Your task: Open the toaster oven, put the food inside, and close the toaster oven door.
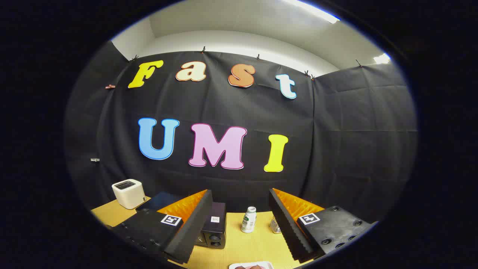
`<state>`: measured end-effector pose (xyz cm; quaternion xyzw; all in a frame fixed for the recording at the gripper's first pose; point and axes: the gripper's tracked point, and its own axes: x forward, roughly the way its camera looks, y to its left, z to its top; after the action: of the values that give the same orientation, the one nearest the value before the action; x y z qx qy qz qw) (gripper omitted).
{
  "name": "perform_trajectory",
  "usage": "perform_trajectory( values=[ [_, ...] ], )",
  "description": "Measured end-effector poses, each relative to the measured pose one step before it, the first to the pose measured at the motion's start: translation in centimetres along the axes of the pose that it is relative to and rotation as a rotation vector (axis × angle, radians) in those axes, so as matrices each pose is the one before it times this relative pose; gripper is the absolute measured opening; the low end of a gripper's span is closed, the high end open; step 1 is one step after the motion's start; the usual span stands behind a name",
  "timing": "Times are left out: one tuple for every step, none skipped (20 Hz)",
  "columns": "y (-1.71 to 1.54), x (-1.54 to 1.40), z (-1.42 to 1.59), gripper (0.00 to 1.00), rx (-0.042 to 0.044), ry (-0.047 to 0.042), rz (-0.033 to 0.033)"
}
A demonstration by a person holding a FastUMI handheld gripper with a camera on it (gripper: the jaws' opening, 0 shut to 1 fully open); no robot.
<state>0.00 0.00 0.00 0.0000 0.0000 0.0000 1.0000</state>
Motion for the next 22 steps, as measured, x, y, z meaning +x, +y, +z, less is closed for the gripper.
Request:
perform_trajectory(
  values=[
    [0.112, -0.031, -0.006, 0.98, -0.00087, 0.00123, -0.00026],
    [0.127, -0.022, 0.059, 0.98, 0.00133, 0.00012, -0.00098],
    [0.013, 0.043, -0.014, 0.98, 0.00291, 0.00094, -0.00282],
    [0.079, 0.039, -0.048, 0.98, 0.00315, 0.00038, -0.00287],
    [0.041, 0.072, -0.016, 0.98, 0.002, 0.0032, -0.00156],
    [0.091, -0.038, -0.006, 0.98, 0.00063, 0.00311, -0.00032],
    [0.049, 0.102, -0.138, 0.98, -0.00053, 0.00407, -0.00055],
    [0.026, 0.025, -0.133, 0.98, -0.00198, 0.0032, -0.0026],
    [0.044, 0.047, -0.079, 0.98, -0.00205, 0.00274, -0.00297],
    [0.086, 0.001, -0.014, 0.98, 0.0005, 0.00027, 0.00088],
    [0.2, -0.013, 0.018, 0.98, 0.00217, 0.00033, 0.00123],
    [0.081, -0.014, 0.011, 0.98, 0.00149, 0.001, 0.0002],
    [0.1, -0.003, -0.043, 0.98, 0.00074, 0.00056, 0.00081],
    [0.118, 0.069, 0.05, 0.98, -0.00001, 0.00009, 0.00009],
    [0.078, 0.048, 0.005, 0.98, 0.00162, 0.00127, -0.00133],
    [0.171, 0.023, -0.046, 0.98, 0.00375, 0.00133, 0.00216],
    [0.063, 0.076, -0.051, 0.98, 0.00337, 0.00285, -0.00079],
    [0.074, 0.078, -0.025, 0.98, 0.0019, 0.00179, -0.00026],
    [0.047, -0.075, -0.066, 0.98, 0.00093, 0.00211, -0.00138],
    [0.007, 0.111, -0.072, 0.98, 0.00069, 0.00232, -0.00016],
    [0.155, 0.011, -0.108, 0.98, 0.00088, 0.00208, -0.00017],
    [0.182, 0.008, 0.033, 0.98, 0.00082, 0.00273, 0.00144]
  ],
)
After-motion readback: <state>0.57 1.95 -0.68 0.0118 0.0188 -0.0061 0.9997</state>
